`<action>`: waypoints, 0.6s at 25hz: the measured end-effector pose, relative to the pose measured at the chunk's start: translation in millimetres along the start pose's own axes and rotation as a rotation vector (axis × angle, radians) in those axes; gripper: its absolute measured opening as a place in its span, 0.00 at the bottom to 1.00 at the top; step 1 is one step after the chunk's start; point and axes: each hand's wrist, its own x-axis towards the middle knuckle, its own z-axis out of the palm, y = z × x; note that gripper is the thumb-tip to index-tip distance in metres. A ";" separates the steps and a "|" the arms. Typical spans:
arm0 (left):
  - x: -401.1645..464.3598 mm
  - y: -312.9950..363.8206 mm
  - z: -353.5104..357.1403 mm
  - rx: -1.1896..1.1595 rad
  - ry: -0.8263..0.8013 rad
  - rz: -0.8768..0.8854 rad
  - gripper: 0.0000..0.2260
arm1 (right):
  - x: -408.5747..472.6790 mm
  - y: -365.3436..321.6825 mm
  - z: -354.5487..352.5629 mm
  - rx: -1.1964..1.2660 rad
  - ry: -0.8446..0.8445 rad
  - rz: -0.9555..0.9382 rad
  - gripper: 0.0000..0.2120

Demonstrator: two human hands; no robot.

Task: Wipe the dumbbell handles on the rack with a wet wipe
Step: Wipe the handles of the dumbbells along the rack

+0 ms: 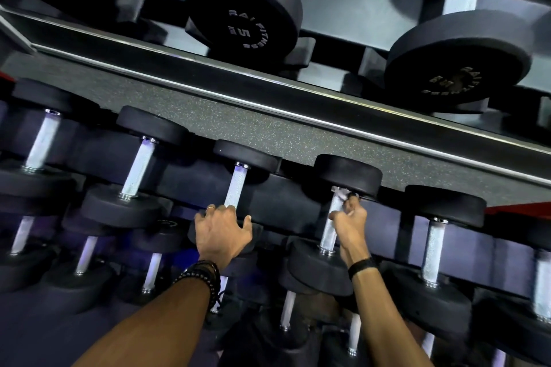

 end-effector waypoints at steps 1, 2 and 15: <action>-0.2 0.1 0.0 0.002 0.001 0.007 0.20 | 8.2 -1.8 -0.8 0.019 -0.008 0.039 0.18; -0.1 -0.3 -0.3 0.001 0.002 0.013 0.20 | 17.4 -4.1 -2.9 0.069 -0.043 0.096 0.16; -0.7 0.1 -1.7 -0.009 0.003 0.011 0.19 | 56.6 -8.1 1.5 0.143 -0.394 0.477 0.07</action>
